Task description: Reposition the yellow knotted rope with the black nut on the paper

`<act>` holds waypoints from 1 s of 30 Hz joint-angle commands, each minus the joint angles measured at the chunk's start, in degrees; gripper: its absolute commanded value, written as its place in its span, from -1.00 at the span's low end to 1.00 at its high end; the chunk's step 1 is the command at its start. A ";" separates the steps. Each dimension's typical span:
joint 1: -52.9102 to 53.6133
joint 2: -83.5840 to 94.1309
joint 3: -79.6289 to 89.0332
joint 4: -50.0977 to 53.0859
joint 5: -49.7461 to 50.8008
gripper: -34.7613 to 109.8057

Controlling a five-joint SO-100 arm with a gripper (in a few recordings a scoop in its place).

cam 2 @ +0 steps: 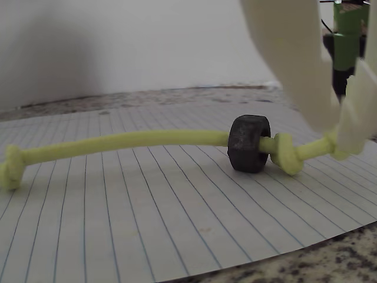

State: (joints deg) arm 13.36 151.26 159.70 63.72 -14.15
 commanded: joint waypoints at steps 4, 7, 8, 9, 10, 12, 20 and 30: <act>4.92 -8.53 -2.72 -7.47 -8.96 -0.52; 6.50 -10.72 -2.72 -13.36 -12.22 -0.52; 6.77 -11.16 -2.72 -15.29 -13.45 -0.52; 6.77 -11.43 -2.81 -16.61 -14.24 -0.52; 6.77 -11.51 -2.90 -17.58 -14.94 -0.52; 7.03 -11.60 -2.90 -20.30 -16.88 -0.52; 6.94 -13.10 -2.99 -24.08 -20.39 -0.52; 2.90 -9.84 -2.81 -16.17 -19.42 -0.52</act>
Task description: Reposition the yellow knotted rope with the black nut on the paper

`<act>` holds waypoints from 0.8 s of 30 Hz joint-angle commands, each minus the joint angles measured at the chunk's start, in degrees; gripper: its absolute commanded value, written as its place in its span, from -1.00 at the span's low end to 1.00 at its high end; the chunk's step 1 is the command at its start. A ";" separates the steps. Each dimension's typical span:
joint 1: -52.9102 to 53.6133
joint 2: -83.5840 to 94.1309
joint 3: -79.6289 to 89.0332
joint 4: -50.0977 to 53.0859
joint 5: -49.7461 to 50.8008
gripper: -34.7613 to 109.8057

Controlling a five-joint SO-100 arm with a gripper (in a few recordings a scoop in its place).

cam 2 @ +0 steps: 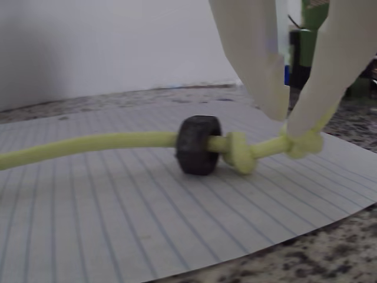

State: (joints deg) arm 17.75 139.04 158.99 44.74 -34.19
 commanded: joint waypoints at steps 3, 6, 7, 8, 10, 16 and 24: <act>-2.02 2.90 -1.93 4.48 0.09 -0.52; 0.18 1.93 -1.67 1.93 -0.35 -0.52; 1.14 1.32 -1.67 0.44 -0.62 -0.52; 2.11 0.62 -1.67 -0.88 -0.88 -0.52; 3.78 -0.70 -1.76 -3.52 -1.23 -0.52; 6.59 -2.64 -2.37 -10.55 -2.72 -0.52; 3.78 3.87 -2.29 -5.36 -4.22 -0.52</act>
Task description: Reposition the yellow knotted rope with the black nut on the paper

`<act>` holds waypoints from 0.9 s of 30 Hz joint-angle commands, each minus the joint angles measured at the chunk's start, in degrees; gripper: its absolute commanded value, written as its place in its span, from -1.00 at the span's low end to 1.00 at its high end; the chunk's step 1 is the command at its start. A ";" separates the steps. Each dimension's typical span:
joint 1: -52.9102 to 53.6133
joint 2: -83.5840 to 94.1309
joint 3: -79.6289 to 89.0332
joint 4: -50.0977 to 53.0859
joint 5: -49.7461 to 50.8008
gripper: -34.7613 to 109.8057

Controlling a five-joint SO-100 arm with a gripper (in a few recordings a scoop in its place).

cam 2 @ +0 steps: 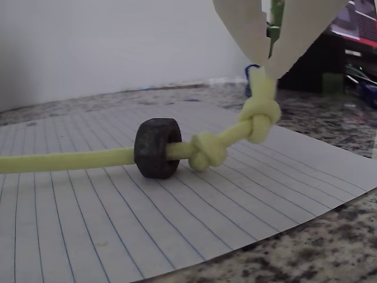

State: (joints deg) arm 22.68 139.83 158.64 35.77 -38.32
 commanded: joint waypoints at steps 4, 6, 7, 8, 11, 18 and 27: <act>-2.64 7.29 0.26 9.84 0.35 -0.52; -3.08 9.76 1.85 12.04 0.88 -0.52; -3.34 11.25 2.64 13.36 1.32 -0.52; -3.43 12.92 3.52 14.50 1.41 -0.52; -4.04 18.02 5.98 18.19 1.41 -0.52; -4.75 27.69 7.91 23.38 -6.59 -0.52; -11.51 35.42 8.09 28.74 -21.71 -0.52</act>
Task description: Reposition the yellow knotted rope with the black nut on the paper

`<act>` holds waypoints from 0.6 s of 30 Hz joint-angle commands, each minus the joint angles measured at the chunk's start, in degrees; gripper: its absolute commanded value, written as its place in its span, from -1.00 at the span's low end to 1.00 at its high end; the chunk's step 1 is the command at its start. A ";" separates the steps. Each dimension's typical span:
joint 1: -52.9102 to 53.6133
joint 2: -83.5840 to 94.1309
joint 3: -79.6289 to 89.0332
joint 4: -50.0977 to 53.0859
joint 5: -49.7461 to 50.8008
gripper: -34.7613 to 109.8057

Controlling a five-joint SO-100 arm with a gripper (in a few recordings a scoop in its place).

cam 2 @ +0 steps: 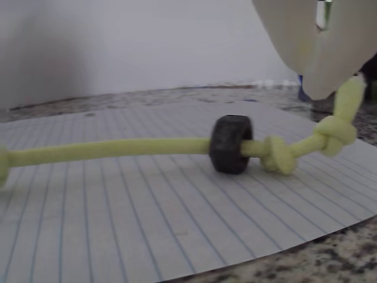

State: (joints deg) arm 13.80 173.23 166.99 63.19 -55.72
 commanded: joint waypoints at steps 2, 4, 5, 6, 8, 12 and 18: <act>-3.43 3.08 0.09 0.18 -9.76 -0.52; -5.01 4.31 0.26 0.26 -12.66 -0.52; -5.54 5.10 0.35 0.35 -15.03 -0.52; -6.33 5.89 0.44 0.70 -17.40 -0.52; -8.09 7.03 1.05 0.88 -24.08 -0.52; -9.93 10.11 2.37 1.76 -31.20 -0.52; -11.60 11.07 3.60 3.08 -33.31 -0.52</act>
State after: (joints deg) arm 3.25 184.13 170.77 65.83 -88.15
